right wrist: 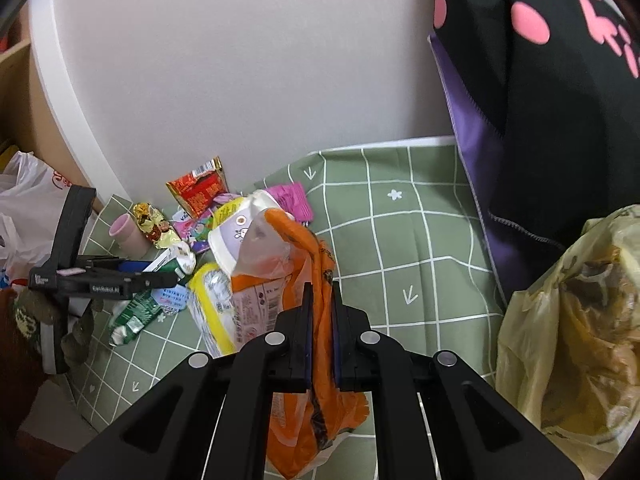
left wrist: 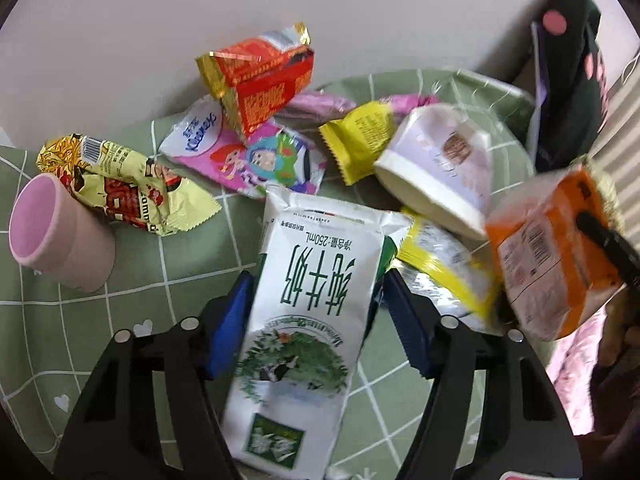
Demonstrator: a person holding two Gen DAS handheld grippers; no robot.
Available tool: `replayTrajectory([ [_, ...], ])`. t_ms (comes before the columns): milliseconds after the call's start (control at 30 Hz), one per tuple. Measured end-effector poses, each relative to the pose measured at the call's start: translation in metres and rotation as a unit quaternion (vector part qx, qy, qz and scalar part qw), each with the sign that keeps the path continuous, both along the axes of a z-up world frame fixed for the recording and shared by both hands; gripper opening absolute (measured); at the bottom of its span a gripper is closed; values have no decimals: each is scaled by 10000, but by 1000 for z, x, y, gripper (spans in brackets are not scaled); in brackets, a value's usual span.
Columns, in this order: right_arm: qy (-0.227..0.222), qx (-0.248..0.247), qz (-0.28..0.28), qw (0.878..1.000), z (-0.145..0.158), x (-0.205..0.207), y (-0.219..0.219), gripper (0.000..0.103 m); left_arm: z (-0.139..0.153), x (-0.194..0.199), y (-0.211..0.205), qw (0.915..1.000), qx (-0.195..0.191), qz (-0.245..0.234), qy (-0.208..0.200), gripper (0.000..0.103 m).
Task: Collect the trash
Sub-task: 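Lift the milk carton and orange bag and carry both toward the yellow bin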
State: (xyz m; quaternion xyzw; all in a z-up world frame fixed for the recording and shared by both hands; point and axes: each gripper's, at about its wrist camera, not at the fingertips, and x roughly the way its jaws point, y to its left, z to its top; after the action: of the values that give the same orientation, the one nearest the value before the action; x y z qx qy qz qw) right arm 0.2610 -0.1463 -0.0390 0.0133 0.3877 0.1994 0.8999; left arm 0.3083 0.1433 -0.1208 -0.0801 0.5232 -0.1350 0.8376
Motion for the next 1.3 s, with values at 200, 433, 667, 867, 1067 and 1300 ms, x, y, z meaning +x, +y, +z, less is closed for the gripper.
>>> replayTrajectory([
  [200, -293, -41, -100, 9995, 21, -17, -9, 8, 16, -1, 4, 9997, -148, -26, -202, 62],
  [433, -267, -26, -234, 9994, 23, -24, -16, 8, -10, 13, -20, 9983, 513, -176, 233, 62],
  [667, -367, -178, -326, 9986, 25, -34, -19, 8, 28, 11, -15, 9992, -14, 207, -354, 57],
  [867, -546, -174, -663, 9962, 37, -37, -38, 8, 101, -5, -43, 9883, -194, 76, -1509, 55],
  [1067, -812, -145, -971, 9918, 56, -42, -58, 8, 159, -18, -81, 9704, -586, -255, -2328, 54],
  [1300, -1671, -225, -1612, 9724, 116, -66, -110, 8, 217, -13, -151, 9452, -1249, -914, -2875, 54],
])
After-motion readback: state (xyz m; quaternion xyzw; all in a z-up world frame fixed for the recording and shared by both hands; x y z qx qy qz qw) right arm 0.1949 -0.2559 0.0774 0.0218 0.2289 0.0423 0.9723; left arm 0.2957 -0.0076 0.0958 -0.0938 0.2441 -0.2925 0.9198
